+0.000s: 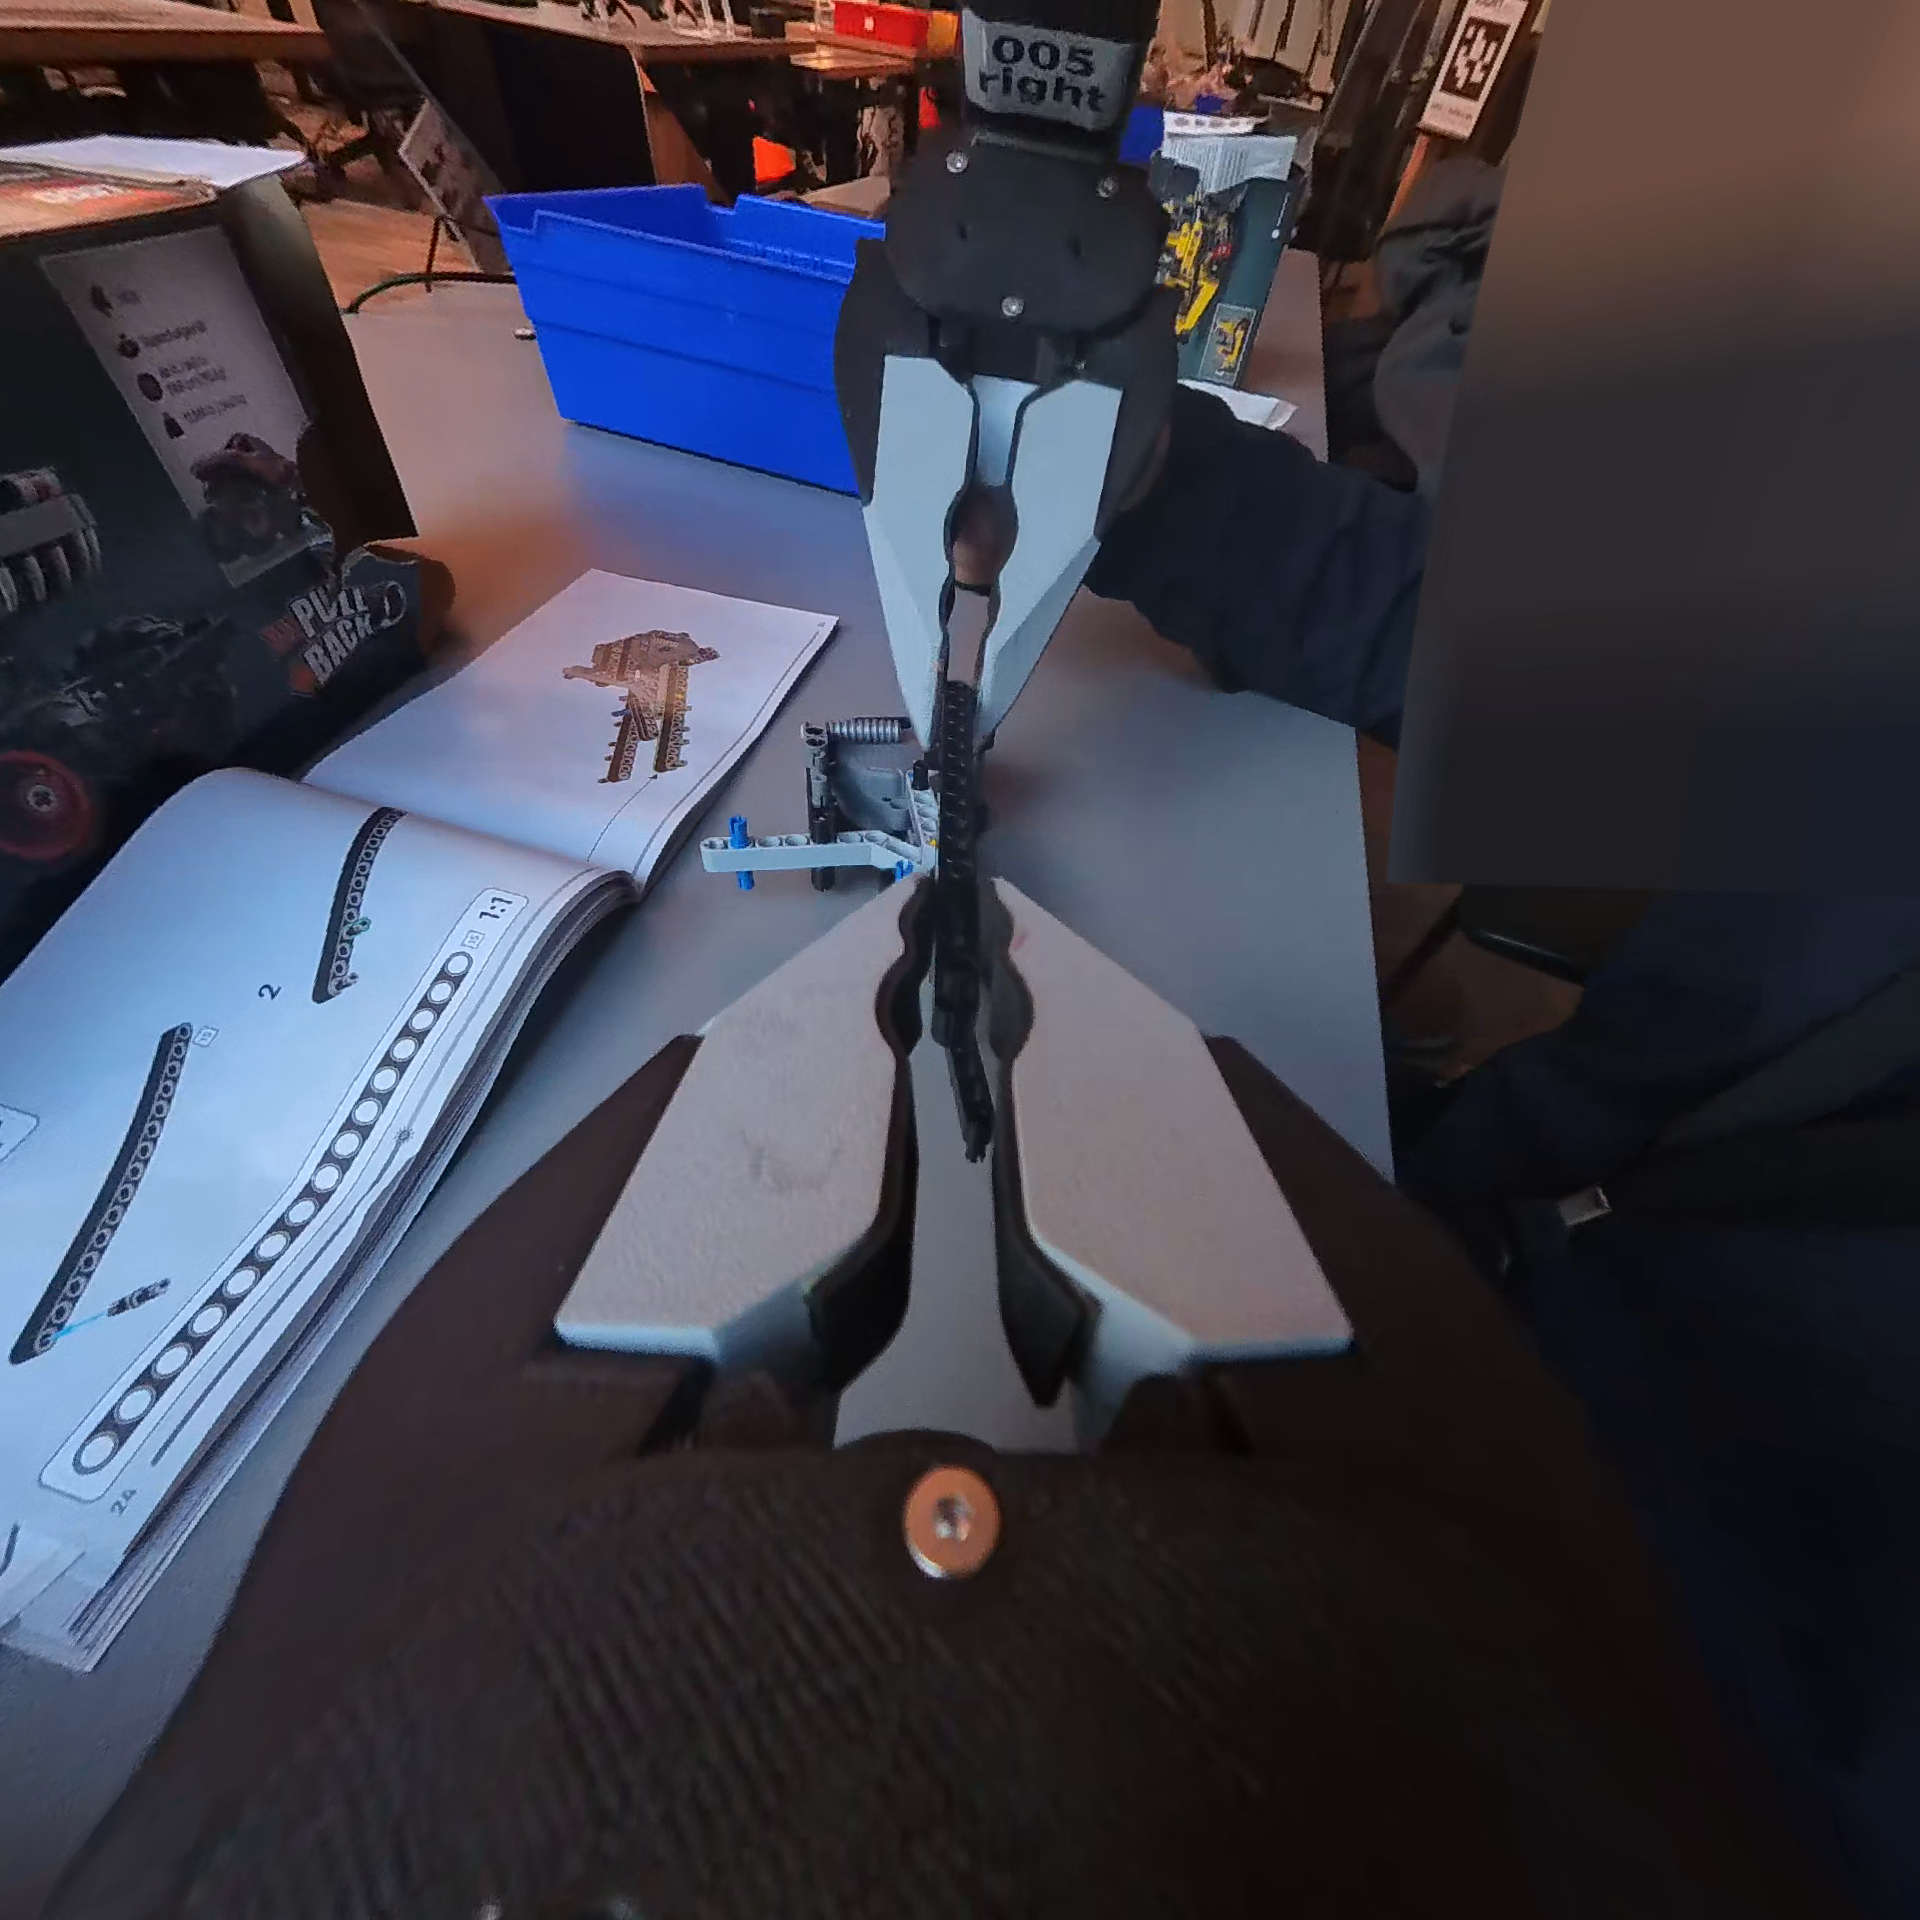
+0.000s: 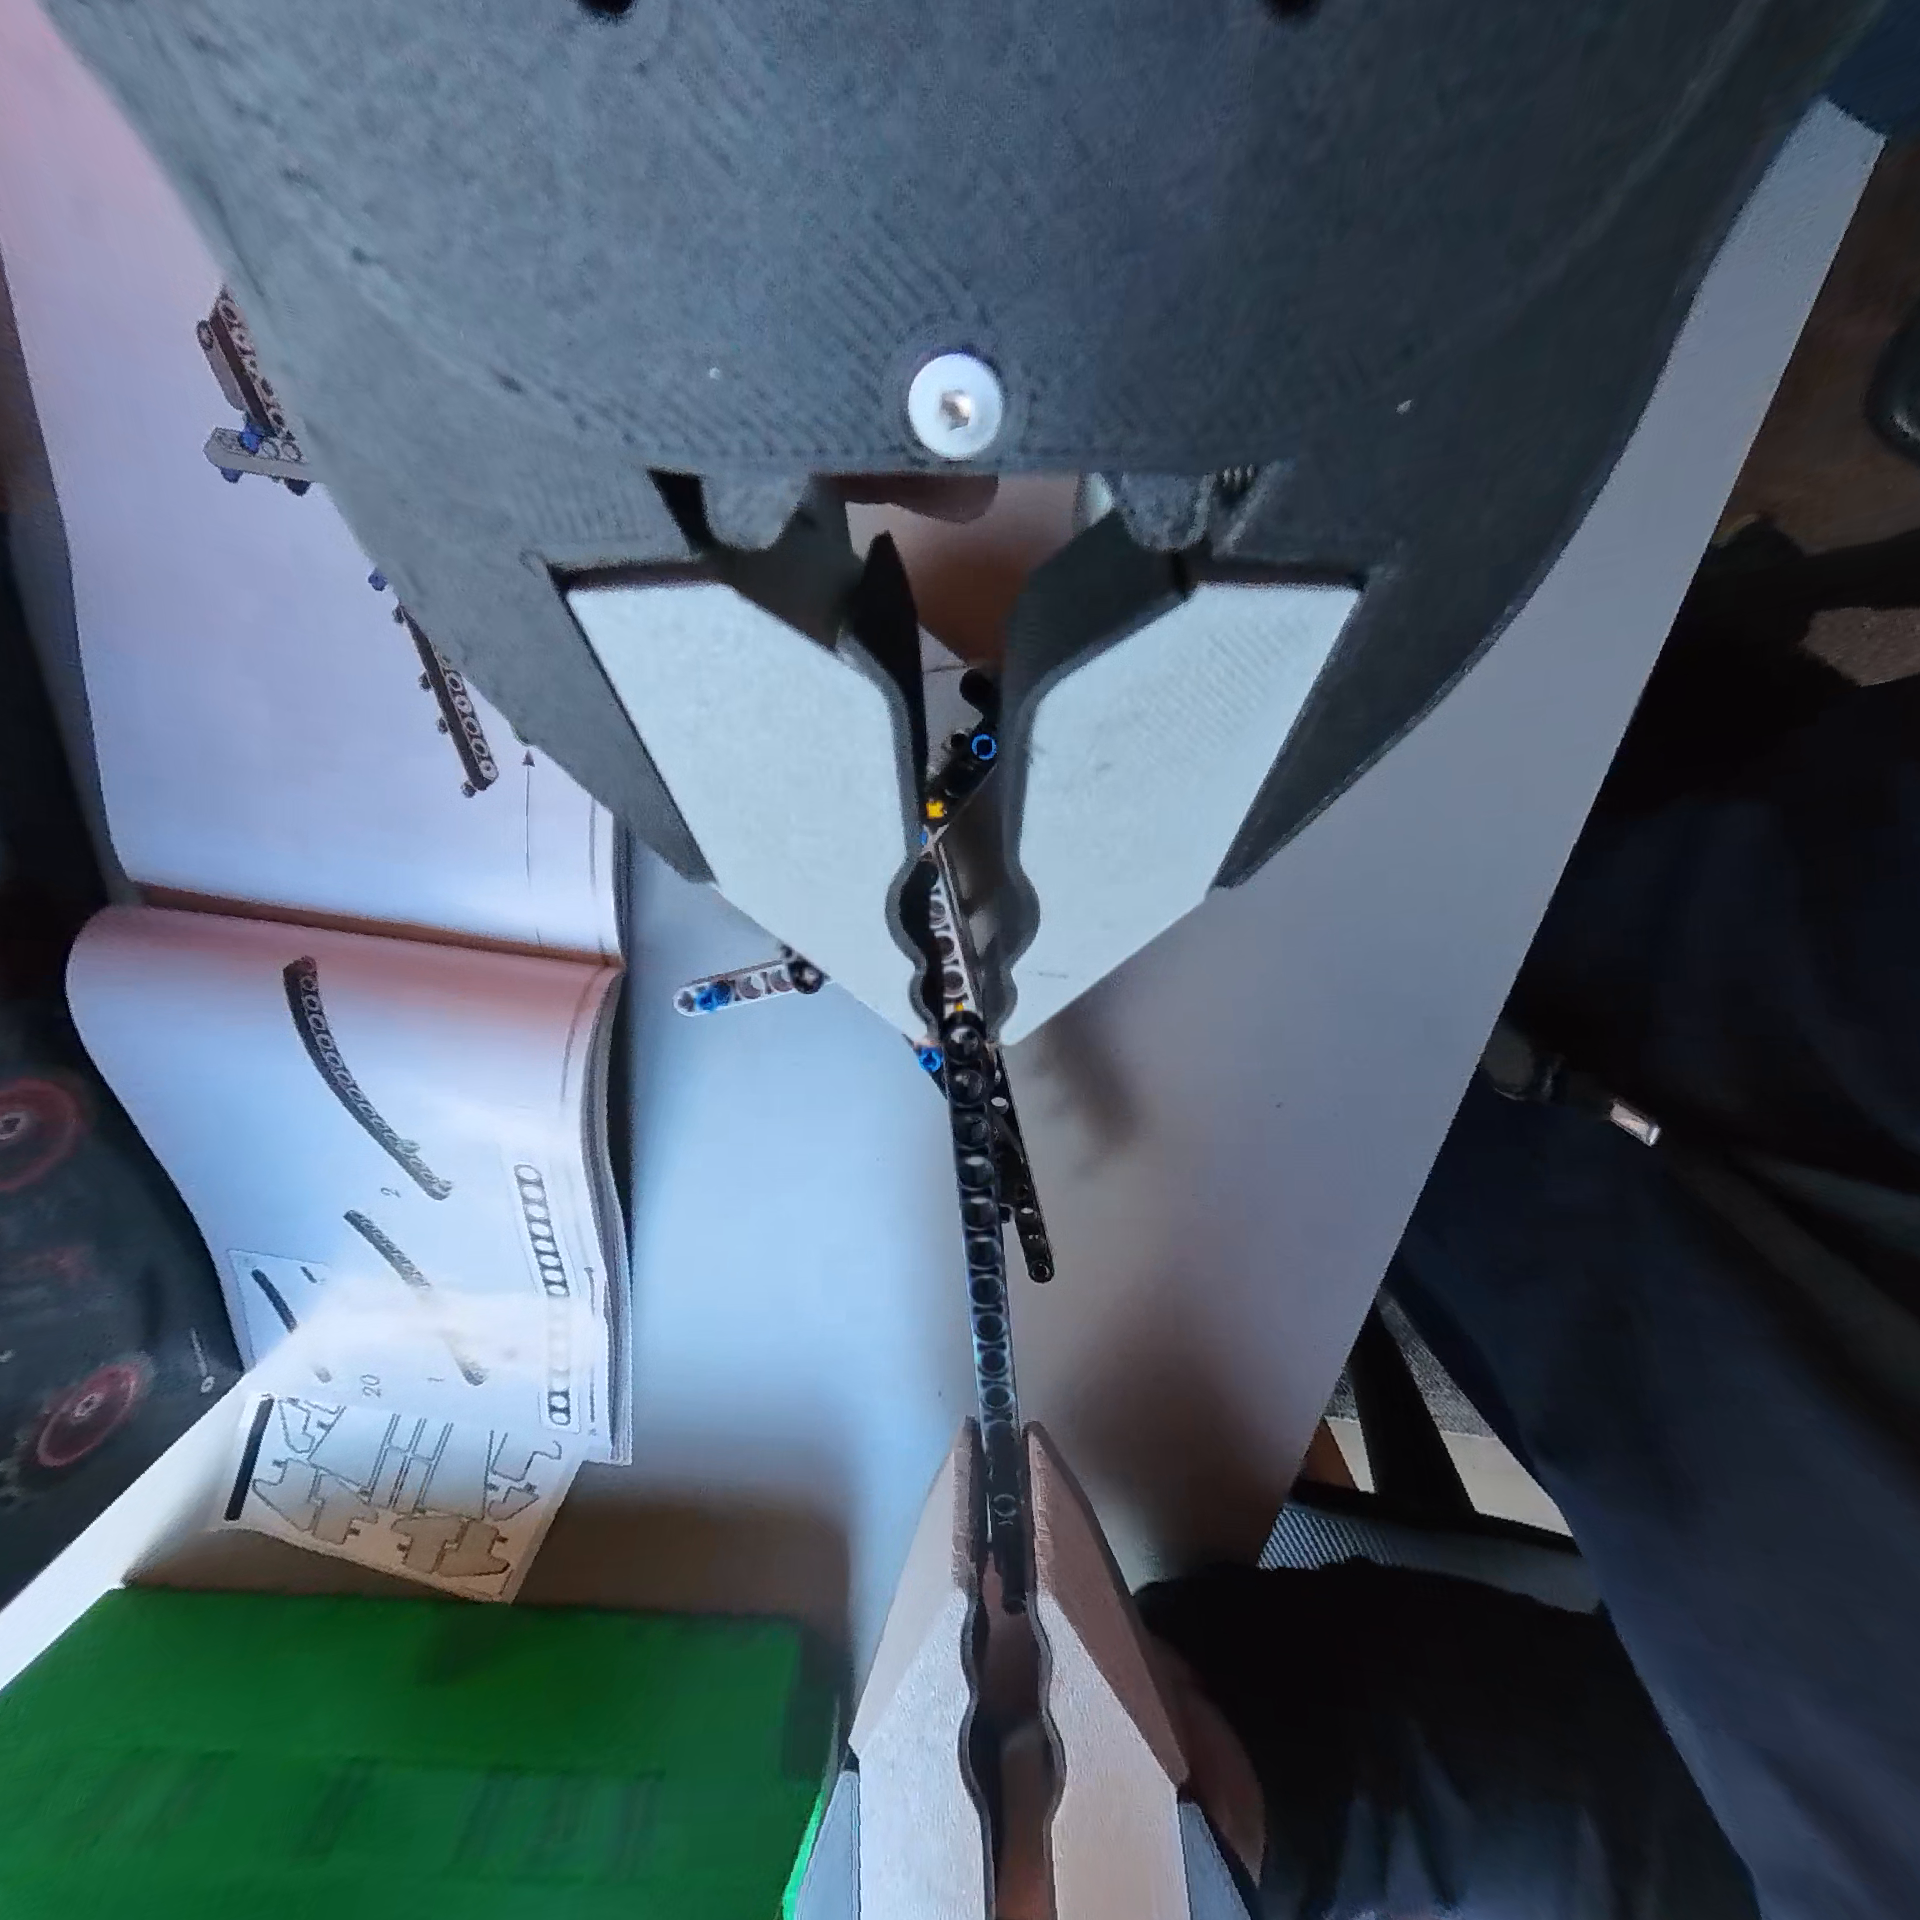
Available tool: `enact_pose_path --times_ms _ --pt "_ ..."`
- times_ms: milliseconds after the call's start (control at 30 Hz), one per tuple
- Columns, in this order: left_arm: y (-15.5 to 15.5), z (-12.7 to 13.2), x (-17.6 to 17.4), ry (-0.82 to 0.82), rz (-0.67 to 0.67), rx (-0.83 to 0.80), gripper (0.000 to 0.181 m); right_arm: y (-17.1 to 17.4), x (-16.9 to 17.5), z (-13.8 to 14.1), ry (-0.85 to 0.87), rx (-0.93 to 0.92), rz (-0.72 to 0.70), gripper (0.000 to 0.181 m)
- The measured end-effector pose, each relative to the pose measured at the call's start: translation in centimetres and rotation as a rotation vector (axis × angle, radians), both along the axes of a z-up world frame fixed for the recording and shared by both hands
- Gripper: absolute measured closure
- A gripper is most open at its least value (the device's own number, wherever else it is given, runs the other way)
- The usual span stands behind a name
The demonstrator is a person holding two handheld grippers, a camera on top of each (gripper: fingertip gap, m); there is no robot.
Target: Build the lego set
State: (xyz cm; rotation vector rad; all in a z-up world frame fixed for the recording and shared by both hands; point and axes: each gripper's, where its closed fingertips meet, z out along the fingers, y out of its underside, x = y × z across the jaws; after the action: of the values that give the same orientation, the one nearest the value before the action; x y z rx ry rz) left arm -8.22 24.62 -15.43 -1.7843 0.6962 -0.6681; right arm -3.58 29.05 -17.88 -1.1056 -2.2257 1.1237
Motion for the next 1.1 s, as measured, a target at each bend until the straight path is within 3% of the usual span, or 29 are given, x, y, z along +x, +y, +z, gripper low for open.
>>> enact_pose_path --times_ms 400,667,800,933,1100 --pt "0.5 0.2 0.3 -0.017 0.081 0.022 0.176 1.5 0.7 -0.7 -0.047 -0.049 -0.024 0.174" --pt "0.5 -1.2 0.4 -0.003 0.080 0.033 0.175 2.6 1.9 -0.5 -0.049 0.002 -0.049 0.164" --pt "0.8 -0.8 0.5 -0.029 0.076 0.047 0.176 4.8 2.7 2.4 0.089 -0.090 -0.123 0.161" --pt "1.0 -1.1 0.3 -0.006 0.100 0.046 0.175 6.5 3.5 2.4 0.101 -0.191 -0.157 0.157" --pt "0.6 -1.0 0.4 -0.021 0.106 0.045 0.176 4.3 2.0 2.2 0.117 -0.251 -0.088 0.150"
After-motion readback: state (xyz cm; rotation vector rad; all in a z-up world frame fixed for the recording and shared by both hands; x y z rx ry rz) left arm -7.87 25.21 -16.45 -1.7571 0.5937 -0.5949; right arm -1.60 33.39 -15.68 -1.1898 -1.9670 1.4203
